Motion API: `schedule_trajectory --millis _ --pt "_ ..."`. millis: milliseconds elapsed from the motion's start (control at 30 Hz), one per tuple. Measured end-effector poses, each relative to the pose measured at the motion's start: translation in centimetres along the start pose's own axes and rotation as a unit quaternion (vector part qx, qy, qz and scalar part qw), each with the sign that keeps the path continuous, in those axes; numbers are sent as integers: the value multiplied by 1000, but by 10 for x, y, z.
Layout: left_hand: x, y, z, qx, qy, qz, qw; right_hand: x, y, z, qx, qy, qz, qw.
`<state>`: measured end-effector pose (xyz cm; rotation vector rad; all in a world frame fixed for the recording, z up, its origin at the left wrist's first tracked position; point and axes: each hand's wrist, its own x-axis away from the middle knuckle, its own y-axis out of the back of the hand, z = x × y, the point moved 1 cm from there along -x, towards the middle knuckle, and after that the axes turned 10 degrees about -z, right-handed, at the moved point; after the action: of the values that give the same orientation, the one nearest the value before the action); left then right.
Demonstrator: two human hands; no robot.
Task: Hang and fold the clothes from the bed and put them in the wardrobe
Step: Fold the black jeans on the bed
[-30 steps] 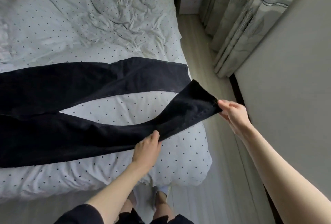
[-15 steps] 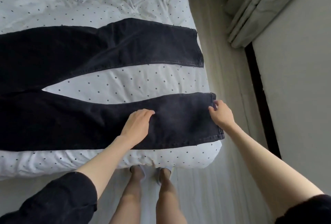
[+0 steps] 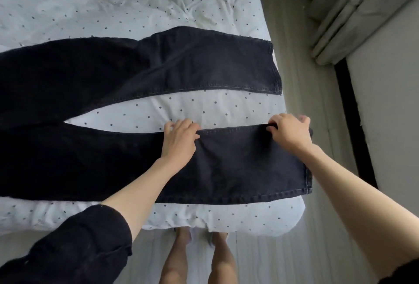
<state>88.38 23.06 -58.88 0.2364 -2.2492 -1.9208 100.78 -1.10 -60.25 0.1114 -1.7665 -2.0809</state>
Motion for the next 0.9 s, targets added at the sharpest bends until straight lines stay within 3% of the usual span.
schedule_trajectory --millis 133,233,333,500,667,767,900 --pt "-14 10 -1 7 10 -70 997 -14 18 5 58 14 -82 995" --pt "-22 9 -1 70 15 -37 997 -17 14 14 106 -29 -35 993" --pt "-16 13 11 125 21 21 992 -5 0 43 75 -70 33 994" --pt "40 19 81 19 28 107 994 24 -19 139 -15 78 73 994" --pt "115 34 179 -48 89 186 977 69 -44 226 -29 159 132 978" --pt "151 43 243 -88 116 227 963 88 -65 269 -16 171 145 974" --pt "175 44 301 -106 110 210 966 105 -89 290 53 123 111 985"
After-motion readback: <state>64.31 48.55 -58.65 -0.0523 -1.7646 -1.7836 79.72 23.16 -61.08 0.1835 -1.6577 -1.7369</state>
